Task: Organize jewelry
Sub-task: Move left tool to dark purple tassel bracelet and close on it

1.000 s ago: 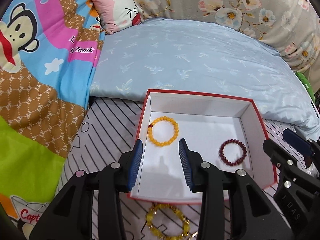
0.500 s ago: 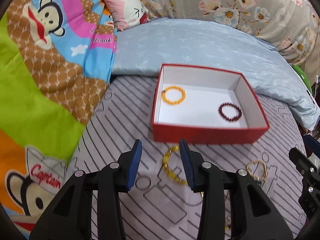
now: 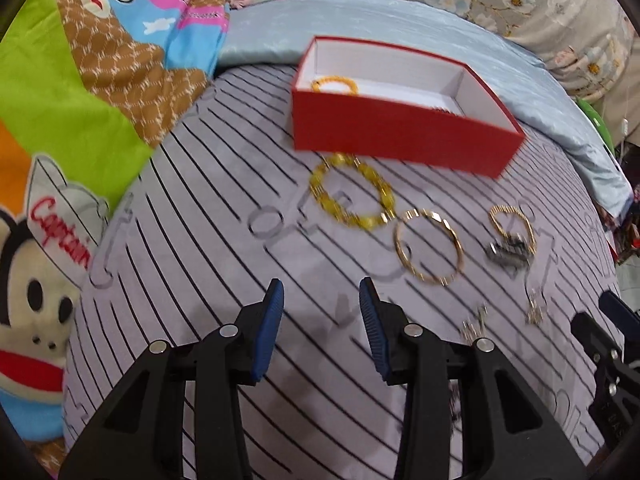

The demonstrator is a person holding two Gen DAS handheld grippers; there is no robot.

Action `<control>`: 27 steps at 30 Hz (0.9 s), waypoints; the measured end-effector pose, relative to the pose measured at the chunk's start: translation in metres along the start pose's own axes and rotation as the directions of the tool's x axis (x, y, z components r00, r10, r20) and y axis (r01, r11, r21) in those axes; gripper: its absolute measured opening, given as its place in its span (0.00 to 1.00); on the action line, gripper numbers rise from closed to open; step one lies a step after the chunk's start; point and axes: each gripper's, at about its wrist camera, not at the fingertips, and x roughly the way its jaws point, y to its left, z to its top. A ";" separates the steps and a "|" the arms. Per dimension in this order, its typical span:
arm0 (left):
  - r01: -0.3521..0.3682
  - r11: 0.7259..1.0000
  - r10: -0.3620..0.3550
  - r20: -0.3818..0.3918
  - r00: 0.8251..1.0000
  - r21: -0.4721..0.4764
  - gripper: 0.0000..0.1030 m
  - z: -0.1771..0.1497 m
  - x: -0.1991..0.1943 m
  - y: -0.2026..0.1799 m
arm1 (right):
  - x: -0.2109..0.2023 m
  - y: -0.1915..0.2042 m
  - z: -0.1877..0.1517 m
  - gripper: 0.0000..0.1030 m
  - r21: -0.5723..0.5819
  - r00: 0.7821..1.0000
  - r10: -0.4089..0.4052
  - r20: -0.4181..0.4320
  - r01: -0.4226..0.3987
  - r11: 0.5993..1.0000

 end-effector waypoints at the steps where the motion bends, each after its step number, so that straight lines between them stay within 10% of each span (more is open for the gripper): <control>1: 0.013 1.000 -0.013 -0.008 1.000 0.005 0.36 -0.009 -0.002 -0.003 | -0.001 -0.001 -0.004 0.48 0.001 1.000 -0.003 -0.003 0.003 1.000; 27: 0.125 0.990 -0.120 -0.076 0.990 0.067 0.39 -0.068 -0.031 -0.060 | -0.002 -0.012 -0.027 0.48 0.061 1.000 -0.010 -0.018 0.011 0.998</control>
